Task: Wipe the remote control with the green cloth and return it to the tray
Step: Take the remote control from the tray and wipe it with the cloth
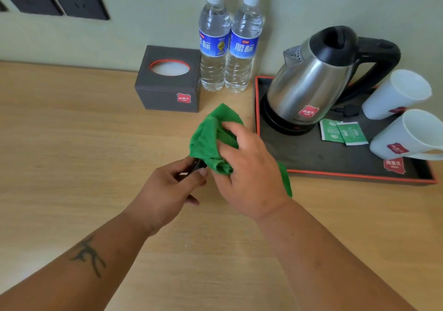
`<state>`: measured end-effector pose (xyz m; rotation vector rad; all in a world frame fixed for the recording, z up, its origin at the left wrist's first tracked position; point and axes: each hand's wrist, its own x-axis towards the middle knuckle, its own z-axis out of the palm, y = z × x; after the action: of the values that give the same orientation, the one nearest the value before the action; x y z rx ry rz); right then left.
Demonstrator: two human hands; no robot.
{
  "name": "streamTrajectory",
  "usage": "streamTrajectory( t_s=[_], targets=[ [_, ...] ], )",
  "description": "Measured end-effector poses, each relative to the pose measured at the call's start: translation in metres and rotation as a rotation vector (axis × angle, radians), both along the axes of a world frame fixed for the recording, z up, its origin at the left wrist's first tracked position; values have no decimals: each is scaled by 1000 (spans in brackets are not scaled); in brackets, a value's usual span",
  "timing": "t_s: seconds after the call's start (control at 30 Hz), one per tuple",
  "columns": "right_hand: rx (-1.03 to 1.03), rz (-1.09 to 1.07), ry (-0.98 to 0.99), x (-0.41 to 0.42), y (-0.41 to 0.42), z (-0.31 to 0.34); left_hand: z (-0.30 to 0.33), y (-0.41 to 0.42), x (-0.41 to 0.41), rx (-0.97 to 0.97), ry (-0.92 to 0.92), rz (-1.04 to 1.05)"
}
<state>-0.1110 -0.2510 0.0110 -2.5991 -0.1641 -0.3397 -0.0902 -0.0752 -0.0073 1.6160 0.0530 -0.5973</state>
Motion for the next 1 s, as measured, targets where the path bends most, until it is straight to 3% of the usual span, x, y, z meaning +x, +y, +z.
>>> streamTrajectory(
  t_s=[0.17,0.3,0.4,0.5,0.6,0.67,0.77,0.8,0.93,1.0],
  targets=[
    [-128,-126,6,23,-14,-8,-6,13,-3,-21,92,26],
    [-27,-324,58,37,-25,-1,-8,22,-7,-72,144,25],
    [-30,-173,-27,23,-15,4,-5,21,-5,-174,200,73],
    [-131,0,33,11,-5,-3,-5,20,-6,-246,235,69],
    [-88,-257,134,29,-17,-4,-9,26,-13,-227,231,49],
    [84,-418,235,41,-28,-3,-10,30,-13,-264,238,89],
    [689,-598,338,45,-39,6,-11,36,-6,-308,236,201],
    [797,-630,333,42,-43,10,-11,38,-3,-311,231,231],
    [925,-636,354,18,-61,23,-12,46,3,-309,209,264],
    [873,-606,377,6,-62,26,-14,48,4,-306,203,271]
  ],
)
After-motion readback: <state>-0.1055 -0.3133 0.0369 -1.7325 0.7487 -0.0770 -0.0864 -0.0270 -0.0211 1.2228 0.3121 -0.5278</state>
